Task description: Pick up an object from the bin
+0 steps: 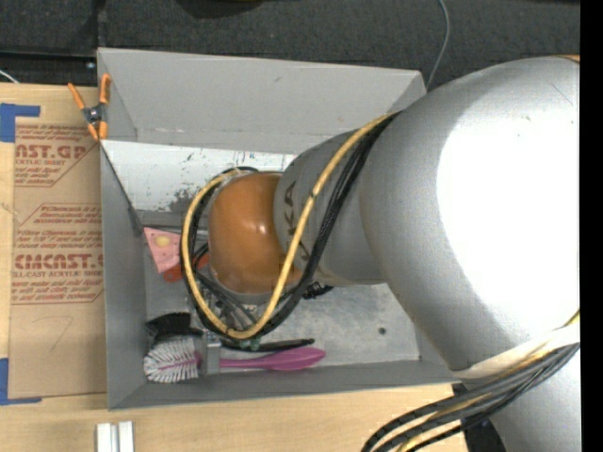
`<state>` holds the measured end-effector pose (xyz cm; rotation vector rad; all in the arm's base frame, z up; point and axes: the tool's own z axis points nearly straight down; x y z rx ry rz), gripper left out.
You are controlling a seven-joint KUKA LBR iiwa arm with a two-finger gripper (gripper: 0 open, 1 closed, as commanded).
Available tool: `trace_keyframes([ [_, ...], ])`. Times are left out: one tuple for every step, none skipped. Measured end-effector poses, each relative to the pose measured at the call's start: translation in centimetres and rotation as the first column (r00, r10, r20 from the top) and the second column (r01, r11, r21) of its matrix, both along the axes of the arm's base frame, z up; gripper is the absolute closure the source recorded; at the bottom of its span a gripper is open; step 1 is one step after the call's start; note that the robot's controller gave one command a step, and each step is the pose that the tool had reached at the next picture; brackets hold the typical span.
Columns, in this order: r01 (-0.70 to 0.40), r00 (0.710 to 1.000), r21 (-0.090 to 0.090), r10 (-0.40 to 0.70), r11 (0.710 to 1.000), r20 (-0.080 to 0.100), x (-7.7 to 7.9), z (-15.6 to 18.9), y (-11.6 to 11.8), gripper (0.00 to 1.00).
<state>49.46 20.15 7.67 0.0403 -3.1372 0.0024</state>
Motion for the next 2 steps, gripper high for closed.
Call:
trace_keyframes([
  [-0.103, 0.994, -0.003, 0.103, 0.995, 0.021, 0.9, -0.6, -9.7, 0.0],
  [-0.022, 1.0, 0.007, 0.022, 1.0, 0.02, 0.5, 0.2, -1.0, 1.0],
])
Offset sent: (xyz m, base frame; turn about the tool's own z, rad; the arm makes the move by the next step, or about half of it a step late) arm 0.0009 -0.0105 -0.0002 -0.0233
